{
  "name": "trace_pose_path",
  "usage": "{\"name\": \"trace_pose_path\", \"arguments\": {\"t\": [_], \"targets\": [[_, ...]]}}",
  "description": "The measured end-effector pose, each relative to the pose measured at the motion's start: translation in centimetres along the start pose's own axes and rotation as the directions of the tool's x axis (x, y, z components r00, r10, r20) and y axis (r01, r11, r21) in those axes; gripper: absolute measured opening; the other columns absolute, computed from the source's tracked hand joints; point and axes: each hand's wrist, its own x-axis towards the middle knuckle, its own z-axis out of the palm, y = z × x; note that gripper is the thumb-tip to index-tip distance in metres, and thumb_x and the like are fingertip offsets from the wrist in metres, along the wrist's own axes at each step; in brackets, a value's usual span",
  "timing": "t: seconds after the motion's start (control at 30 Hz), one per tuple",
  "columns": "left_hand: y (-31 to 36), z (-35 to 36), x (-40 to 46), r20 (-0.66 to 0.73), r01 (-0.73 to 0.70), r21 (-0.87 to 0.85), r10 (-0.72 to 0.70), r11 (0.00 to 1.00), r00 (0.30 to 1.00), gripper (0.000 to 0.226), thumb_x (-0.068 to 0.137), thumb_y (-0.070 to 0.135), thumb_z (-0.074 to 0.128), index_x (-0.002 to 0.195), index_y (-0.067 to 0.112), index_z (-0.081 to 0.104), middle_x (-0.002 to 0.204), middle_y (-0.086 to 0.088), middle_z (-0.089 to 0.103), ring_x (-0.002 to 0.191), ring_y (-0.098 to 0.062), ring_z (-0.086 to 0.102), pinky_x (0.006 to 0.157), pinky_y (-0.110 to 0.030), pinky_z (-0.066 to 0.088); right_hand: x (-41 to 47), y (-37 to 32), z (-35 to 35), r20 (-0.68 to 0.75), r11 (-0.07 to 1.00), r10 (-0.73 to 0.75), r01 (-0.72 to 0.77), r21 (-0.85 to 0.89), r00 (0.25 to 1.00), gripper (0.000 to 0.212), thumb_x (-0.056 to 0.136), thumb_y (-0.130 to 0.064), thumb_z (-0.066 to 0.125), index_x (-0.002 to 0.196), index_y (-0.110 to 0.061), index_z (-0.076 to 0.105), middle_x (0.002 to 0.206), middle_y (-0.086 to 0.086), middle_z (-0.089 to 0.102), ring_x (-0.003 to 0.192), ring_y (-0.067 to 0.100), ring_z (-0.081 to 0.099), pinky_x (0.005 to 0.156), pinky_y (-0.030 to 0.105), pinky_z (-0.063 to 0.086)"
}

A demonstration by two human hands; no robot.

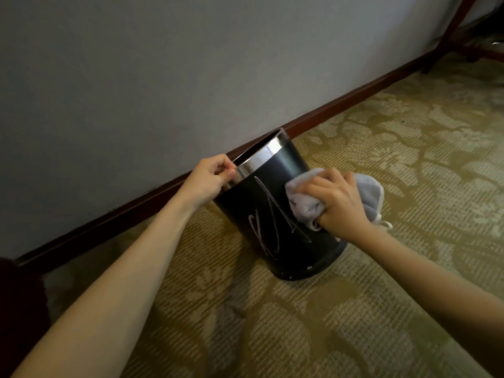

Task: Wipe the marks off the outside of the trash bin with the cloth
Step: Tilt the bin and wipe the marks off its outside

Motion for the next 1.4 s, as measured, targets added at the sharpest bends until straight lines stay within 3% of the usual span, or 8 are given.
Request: {"name": "trace_pose_path", "arguments": {"t": [0.2, 0.3, 0.47, 0.63, 0.77, 0.97, 1.1, 1.4], "targets": [[0.0, 0.4, 0.7, -0.049, 0.032, -0.024, -0.034, 0.999, 0.998, 0.022, 0.094, 0.012, 0.055, 0.075, 0.022, 0.06, 0.077, -0.002, 0.069, 0.078, -0.02, 0.065, 0.077, -0.037, 0.05, 2.1, -0.5, 1.1, -0.096, 0.999, 0.038, -0.04, -0.016, 0.995, 0.037, 0.067, -0.004, 0.075, 0.099, -0.022, 0.071, 0.099, -0.007, 0.067, 0.097, 0.024, 0.051, 0.079, 0.045, 0.038], [-1.5, -0.7, 1.0, -0.07, 0.08, -0.047, -0.083, 0.996, 0.994, 0.026, 0.093, 0.012, 0.055, 0.072, 0.026, 0.061, 0.079, -0.003, 0.07, 0.087, -0.026, 0.068, 0.081, -0.039, 0.051, -1.2, -0.1, 2.0, -0.047, 0.999, -0.025, 0.023, -0.043, 0.999, 0.023, 0.07, -0.019, 0.07, 0.092, -0.026, 0.072, 0.092, -0.012, 0.066, 0.098, 0.02, 0.049, 0.08, 0.04, 0.032], [-3.9, -2.2, 0.8, -0.111, 0.14, -0.1, -0.151, 0.985, 0.982, 0.034, 0.093, 0.012, 0.055, 0.068, 0.033, 0.066, 0.076, 0.004, 0.074, 0.082, -0.016, 0.07, 0.081, -0.036, 0.05, -6.7, 0.2, 2.9, 0.039, 0.991, -0.08, 0.084, -0.102, 0.996, 0.018, 0.078, -0.03, 0.056, 0.089, -0.029, 0.071, 0.089, -0.015, 0.067, 0.097, 0.022, 0.051, 0.079, 0.041, 0.033], [-4.0, -2.1, 0.5, -0.128, 0.146, -0.114, -0.16, 0.983, 0.979, 0.026, 0.094, 0.013, 0.054, 0.074, 0.027, 0.064, 0.078, 0.003, 0.072, 0.083, -0.016, 0.069, 0.079, -0.035, 0.05, -6.3, -0.1, 3.0, 0.093, 0.982, -0.085, 0.099, -0.163, 0.992, 0.028, 0.064, -0.023, 0.077, 0.09, -0.03, 0.07, 0.09, -0.016, 0.066, 0.099, 0.018, 0.045, 0.08, 0.038, 0.029], [-2.8, -1.2, 0.2, -0.133, 0.117, -0.092, -0.129, 0.989, 0.983, 0.021, 0.094, 0.014, 0.054, 0.075, 0.022, 0.06, 0.076, 0.002, 0.068, 0.078, -0.016, 0.065, 0.068, -0.03, 0.044, -2.8, -0.7, 2.3, 0.075, 0.988, -0.056, 0.066, -0.136, 0.996, 0.042, 0.052, -0.011, 0.084, 0.089, -0.024, 0.071, 0.089, -0.01, 0.067, 0.095, 0.025, 0.054, 0.078, 0.045, 0.039], [0.3, 1.9, 0.8, -0.143, 0.002, -0.035, -0.007, 0.999, 0.99, 0.025, 0.09, 0.011, 0.058, 0.069, 0.023, 0.054, 0.065, 0.004, 0.056, 0.063, -0.01, 0.049, 0.063, -0.028, 0.039, 4.5, -1.0, 0.2, -0.028, 0.992, -0.112, 0.11, -0.069, 0.993, 0.031, 0.073, -0.014, 0.067, 0.103, -0.02, 0.068, 0.104, -0.002, 0.068, 0.098, 0.029, 0.051, 0.078, 0.042, 0.035], [1.3, 2.8, 1.3, -0.141, -0.003, -0.006, 0.002, 1.0, 0.99, 0.029, 0.09, 0.013, 0.059, 0.065, 0.027, 0.052, 0.059, 0.011, 0.052, 0.054, -0.003, 0.043, 0.055, -0.024, 0.034, 4.8, -0.7, 0.2, -0.111, 0.999, -0.022, 0.017, -0.043, 0.994, 0.033, 0.074, -0.004, 0.07, 0.102, -0.022, 0.071, 0.1, -0.007, 0.068, 0.096, 0.027, 0.051, 0.08, 0.039, 0.033], [2.0, 2.0, 1.3, -0.069, 0.028, 0.012, -0.027, 1.0, 0.997, 0.021, 0.094, 0.017, 0.054, 0.075, 0.025, 0.056, 0.074, 0.004, 0.059, 0.063, -0.007, 0.051, 0.054, -0.022, 0.037, -7.5, 2.3, 1.1, 0.124, 0.994, 0.095, -0.088, -0.061, 0.988, 0.044, 0.058, -0.015, 0.084, 0.099, -0.025, 0.073, 0.095, -0.009, 0.07, 0.09, 0.028, 0.057, 0.074, 0.051, 0.041]]}}
